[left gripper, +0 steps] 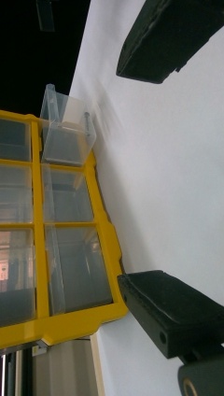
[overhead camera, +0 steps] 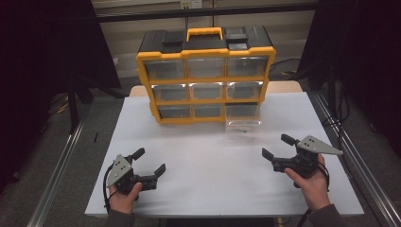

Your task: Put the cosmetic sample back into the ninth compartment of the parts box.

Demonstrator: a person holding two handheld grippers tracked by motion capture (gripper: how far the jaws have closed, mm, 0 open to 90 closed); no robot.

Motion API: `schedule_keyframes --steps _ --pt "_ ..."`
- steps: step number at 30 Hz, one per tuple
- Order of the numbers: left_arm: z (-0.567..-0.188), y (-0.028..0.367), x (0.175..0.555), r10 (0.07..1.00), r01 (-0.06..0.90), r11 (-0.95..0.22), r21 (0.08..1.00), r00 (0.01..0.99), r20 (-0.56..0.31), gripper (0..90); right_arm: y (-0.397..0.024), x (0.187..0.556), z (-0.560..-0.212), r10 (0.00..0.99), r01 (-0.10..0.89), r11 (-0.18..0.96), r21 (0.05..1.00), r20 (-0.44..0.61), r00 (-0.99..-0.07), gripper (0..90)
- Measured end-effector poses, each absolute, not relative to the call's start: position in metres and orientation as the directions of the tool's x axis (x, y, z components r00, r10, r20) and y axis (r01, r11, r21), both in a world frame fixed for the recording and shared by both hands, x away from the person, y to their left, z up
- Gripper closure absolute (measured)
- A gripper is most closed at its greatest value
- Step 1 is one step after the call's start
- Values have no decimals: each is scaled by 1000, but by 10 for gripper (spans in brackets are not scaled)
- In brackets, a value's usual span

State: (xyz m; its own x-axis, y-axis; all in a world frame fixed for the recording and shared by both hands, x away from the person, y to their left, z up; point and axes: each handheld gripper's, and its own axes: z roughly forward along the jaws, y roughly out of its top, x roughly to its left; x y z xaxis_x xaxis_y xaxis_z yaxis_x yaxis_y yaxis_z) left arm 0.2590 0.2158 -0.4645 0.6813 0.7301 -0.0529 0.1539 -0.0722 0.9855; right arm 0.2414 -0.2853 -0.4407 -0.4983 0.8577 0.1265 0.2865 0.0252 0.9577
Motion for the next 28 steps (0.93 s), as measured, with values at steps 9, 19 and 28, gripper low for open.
schedule_keyframes --steps 9,19,28 --pt "-465 216 259 736 153 -79 985 675 -46 28 -296 230 -452 860 298 17 954 138 -491 64" --pt "-465 216 259 728 155 -88 984 685 -42 28 -309 214 -462 866 301 24 953 130 -482 63" --pt "-466 215 260 729 156 -81 984 683 -48 28 -313 208 -469 868 292 28 956 121 -481 55"
